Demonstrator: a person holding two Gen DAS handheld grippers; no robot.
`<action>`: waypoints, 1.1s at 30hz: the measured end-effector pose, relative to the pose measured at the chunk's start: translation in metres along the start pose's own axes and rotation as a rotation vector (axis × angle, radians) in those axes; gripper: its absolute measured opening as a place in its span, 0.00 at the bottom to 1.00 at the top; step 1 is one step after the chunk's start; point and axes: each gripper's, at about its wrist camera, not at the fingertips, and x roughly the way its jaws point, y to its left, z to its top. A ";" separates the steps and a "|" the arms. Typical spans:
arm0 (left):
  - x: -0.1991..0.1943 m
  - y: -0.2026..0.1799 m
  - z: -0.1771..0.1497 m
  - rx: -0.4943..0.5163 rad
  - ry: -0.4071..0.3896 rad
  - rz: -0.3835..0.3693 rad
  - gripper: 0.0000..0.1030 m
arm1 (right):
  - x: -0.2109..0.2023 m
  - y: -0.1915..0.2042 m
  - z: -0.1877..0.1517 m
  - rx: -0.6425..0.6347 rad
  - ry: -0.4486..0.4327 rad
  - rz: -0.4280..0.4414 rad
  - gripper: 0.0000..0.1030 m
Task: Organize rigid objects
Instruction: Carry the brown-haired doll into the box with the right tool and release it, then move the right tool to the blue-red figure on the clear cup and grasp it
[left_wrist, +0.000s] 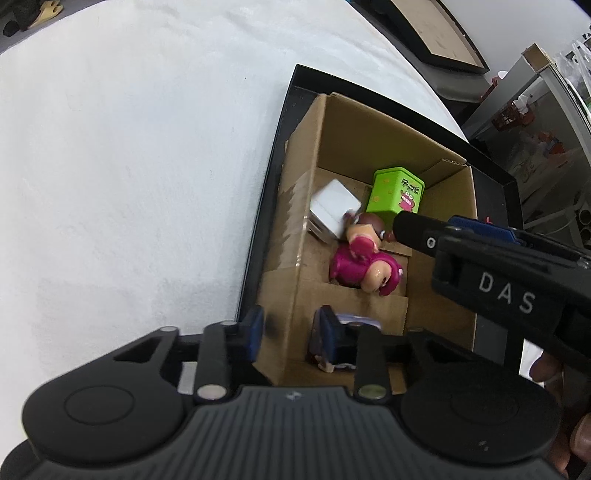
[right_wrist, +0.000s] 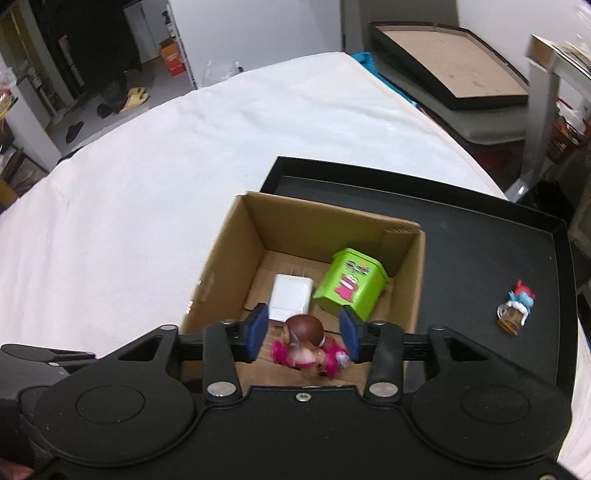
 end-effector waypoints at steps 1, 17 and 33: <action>0.000 0.000 0.000 0.001 -0.004 0.000 0.25 | 0.000 0.002 0.000 -0.007 -0.002 -0.002 0.47; -0.001 -0.002 0.000 -0.010 -0.023 0.051 0.14 | -0.029 -0.033 -0.012 0.044 -0.060 -0.021 0.53; -0.021 -0.037 0.006 0.065 -0.040 0.183 0.36 | -0.046 -0.122 -0.048 0.185 -0.106 -0.067 0.64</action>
